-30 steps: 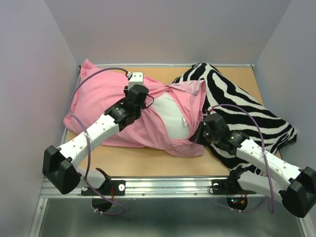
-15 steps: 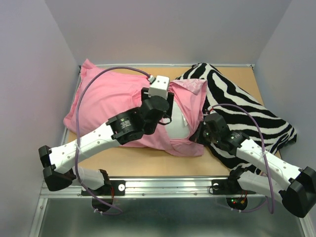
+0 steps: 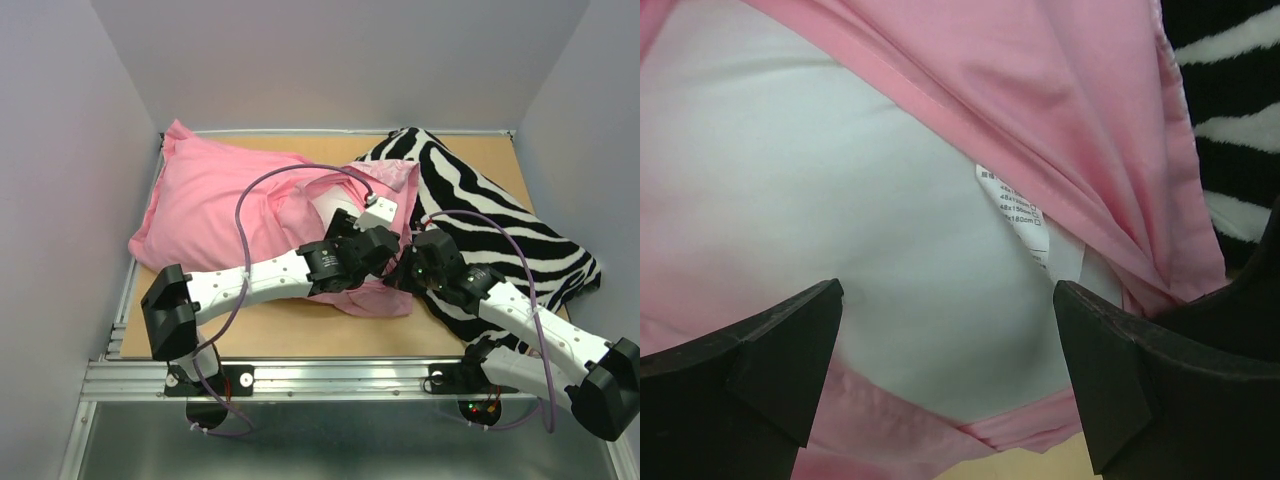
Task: Remove the pillowcase from the pillow
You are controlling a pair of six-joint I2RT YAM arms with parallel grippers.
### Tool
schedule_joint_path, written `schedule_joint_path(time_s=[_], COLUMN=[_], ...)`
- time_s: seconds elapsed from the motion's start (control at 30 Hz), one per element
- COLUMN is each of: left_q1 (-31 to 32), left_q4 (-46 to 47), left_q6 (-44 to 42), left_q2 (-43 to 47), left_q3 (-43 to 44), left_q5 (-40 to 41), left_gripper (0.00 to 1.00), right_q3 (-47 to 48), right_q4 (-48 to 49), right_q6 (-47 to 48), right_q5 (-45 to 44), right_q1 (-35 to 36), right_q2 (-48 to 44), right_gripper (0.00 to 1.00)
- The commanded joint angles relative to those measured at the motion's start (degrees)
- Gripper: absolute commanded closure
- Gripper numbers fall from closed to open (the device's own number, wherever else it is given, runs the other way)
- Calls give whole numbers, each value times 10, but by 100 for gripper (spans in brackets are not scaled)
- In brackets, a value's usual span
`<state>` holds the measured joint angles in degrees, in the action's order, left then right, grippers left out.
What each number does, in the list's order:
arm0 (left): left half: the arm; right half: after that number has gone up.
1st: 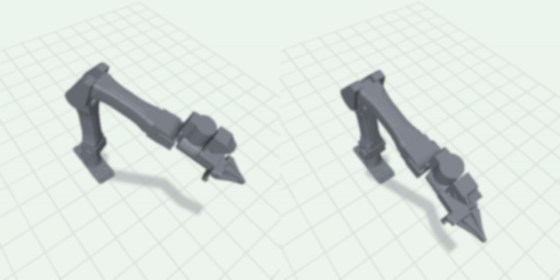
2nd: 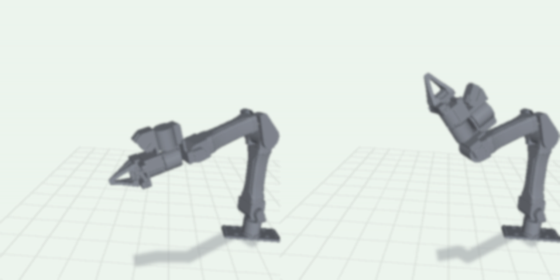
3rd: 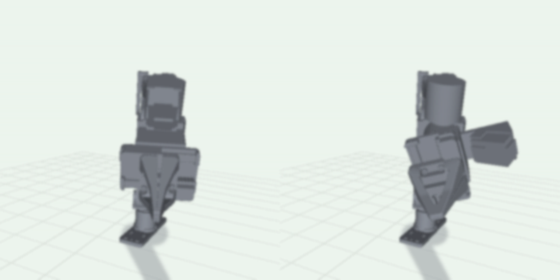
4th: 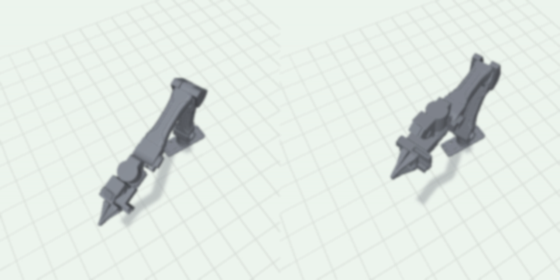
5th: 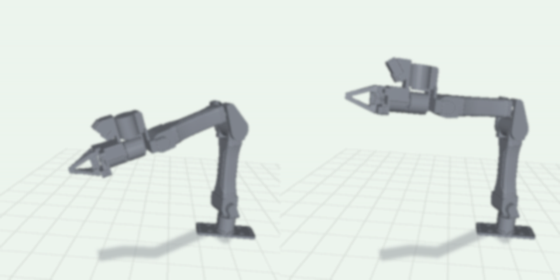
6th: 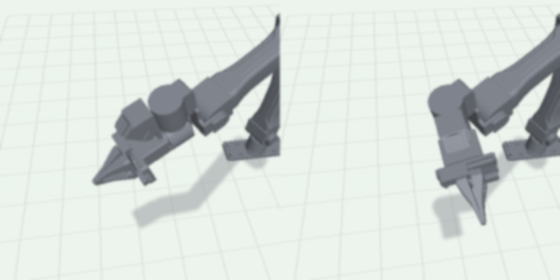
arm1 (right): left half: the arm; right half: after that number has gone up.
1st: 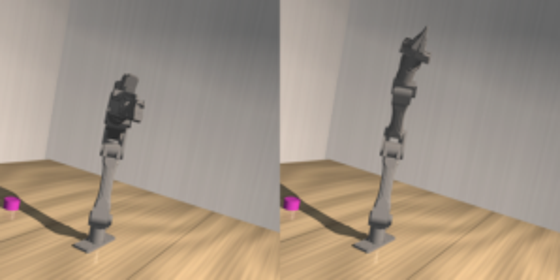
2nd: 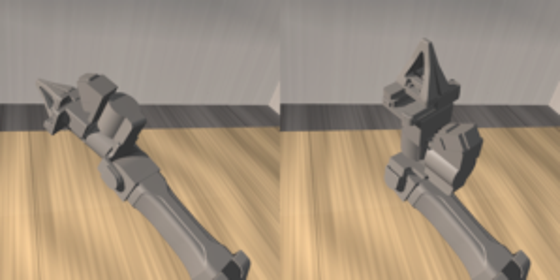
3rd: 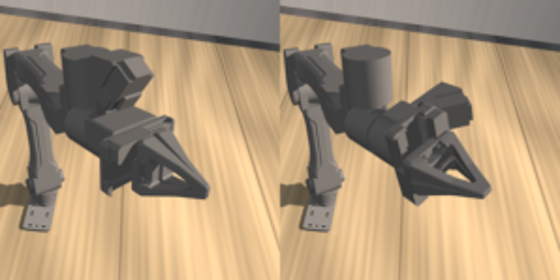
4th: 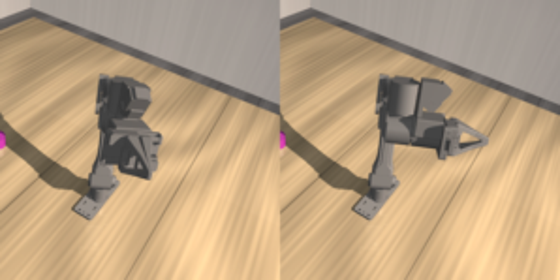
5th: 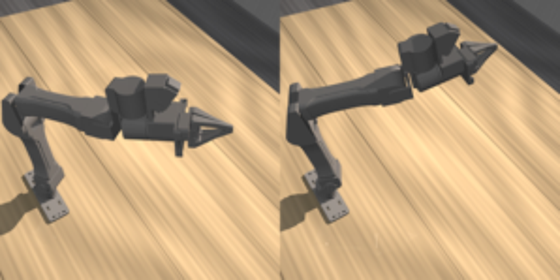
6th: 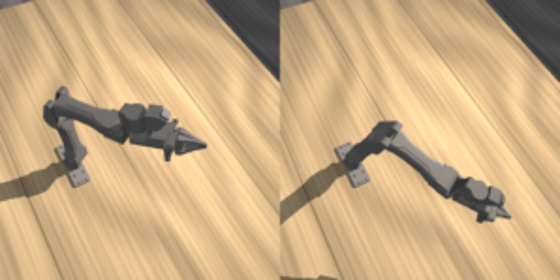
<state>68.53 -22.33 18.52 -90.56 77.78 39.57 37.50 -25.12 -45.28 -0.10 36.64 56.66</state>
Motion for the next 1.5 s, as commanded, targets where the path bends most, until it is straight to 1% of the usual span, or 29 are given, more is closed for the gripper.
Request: schedule_joint_path(time_s=[0.0,0.07,0.1,0.2,0.27,0.4,0.43,0.47,0.5,0.53,0.57,0.6,0.7,0.73,0.83,0.9,0.97,1.0,1.07,1.13,1.2,1.27,1.33,1.47], left_q1=[2,2,1,0,-1,-8,-16,-21,-25,-30,-41,-47,-60,-62,-75,-93,-114,-143,-175,-217,-229,-239,-252,-288], left_q4=[55,66,47,26,31,59,71,76,80,87,89,86,82,78,67,69,81,90,100,112,107,94,91,81], left_q6=[0,-1,6,22,25,14,6,5,5,5,4,5,0,4,33,43,40,36,30,22,19,14,15,13], left_q2=[-15,-37,-60,-86,-95,-97,-102,-105,-109,-111,-113,-115,-103,-87,-49,-4,41,53,77,80,77,72,72,42], left_q3=[-18,-17,-11,1,-4,-22,-29,-31,-32,-32,-28,-24,-4,7,21,27,30,31,40,61,86,122,139,181], left_q5=[-13,-8,8,31,26,-19,-33,-54,-63,-70,-74,-74,-71,-63,-13,16,16,13,-4,-19,-34,-29,-34,-42], left_gripper=[1,1,1,1,1,1,3,11,25,45,66,100,100,100,100,100,100,100,100,100,100,100,100,100], right_q3=[-10,-14,-15,-15,-15,-11,-8,-3,1,4,6,10,18,27,40,38,28,23,18,20,25,27,26,16], right_q4=[14,14,14,14,14,14,14,15,16,17,18,23,24,24,22,17,10,10,11,11,10,8,6,3], right_q6=[3,1,0,-1,2,5,3,1,-1,-2,-2,-3,2,4,10,12,12,8,3,-2,0,2,0,-3], right_q5=[-15,-17,-17,-17,-20,-25,-22,-22,-22,-22,-21,-21,-18,-16,-3,-3,-4,-4,-3,-3,-3,-3,-4,14], right_q1=[-3,-3,-3,-3,-3,-3,-4,-3,-3,-3,-3,-3,-3,-3,-3,-3,-3,-3,-3,-3,-3,-3,-3,-3], right_q2=[-10,-11,-12,-19,-22,-15,-11,-9,-9,-4,-3,-3,-1,-1,-7,-17,-28,-31,-34,-35,-38,-43,-49,-65], right_gripper=[98,98,98,98,97,97,97,97,97,97,97,97,97,96,96,96,96,96,96,96,96,96,96,99])
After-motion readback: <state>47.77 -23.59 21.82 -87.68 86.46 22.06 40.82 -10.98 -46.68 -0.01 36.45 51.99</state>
